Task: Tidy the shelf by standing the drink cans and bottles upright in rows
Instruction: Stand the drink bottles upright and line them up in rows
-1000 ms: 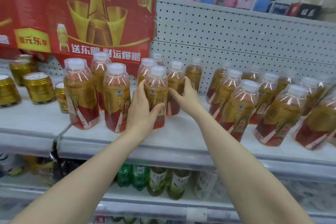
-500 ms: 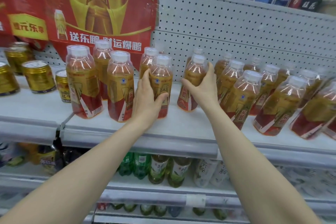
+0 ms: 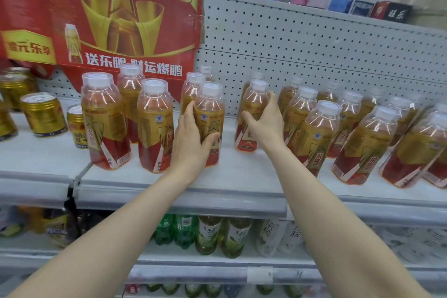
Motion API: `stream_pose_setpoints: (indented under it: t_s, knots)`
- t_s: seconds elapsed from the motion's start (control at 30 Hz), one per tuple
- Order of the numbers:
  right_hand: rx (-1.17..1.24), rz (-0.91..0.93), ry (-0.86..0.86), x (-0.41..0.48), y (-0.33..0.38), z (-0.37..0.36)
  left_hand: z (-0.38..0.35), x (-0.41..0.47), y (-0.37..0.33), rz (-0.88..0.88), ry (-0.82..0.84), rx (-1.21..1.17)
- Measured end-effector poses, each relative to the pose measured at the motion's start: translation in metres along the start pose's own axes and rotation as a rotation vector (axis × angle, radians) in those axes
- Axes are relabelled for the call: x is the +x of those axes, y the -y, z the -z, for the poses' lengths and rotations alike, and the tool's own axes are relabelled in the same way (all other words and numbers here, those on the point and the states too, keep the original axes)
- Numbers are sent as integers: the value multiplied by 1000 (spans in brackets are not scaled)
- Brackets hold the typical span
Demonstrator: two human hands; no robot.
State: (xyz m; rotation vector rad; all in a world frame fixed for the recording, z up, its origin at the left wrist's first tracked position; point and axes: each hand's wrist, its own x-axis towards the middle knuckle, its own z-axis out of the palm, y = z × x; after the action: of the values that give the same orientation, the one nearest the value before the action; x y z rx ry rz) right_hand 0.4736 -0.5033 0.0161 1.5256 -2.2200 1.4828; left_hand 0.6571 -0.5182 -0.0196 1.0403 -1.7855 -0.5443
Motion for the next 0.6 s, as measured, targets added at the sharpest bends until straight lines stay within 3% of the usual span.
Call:
stream_pose_setpoints:
  t_s: [0.4, 0.6]
  knots:
    - [-22, -5, 126, -1, 4, 10, 4, -1, -1, 1, 30, -39]
    - [-138, 204, -53, -16, 25, 34, 6, -11, -6, -45, 97, -99]
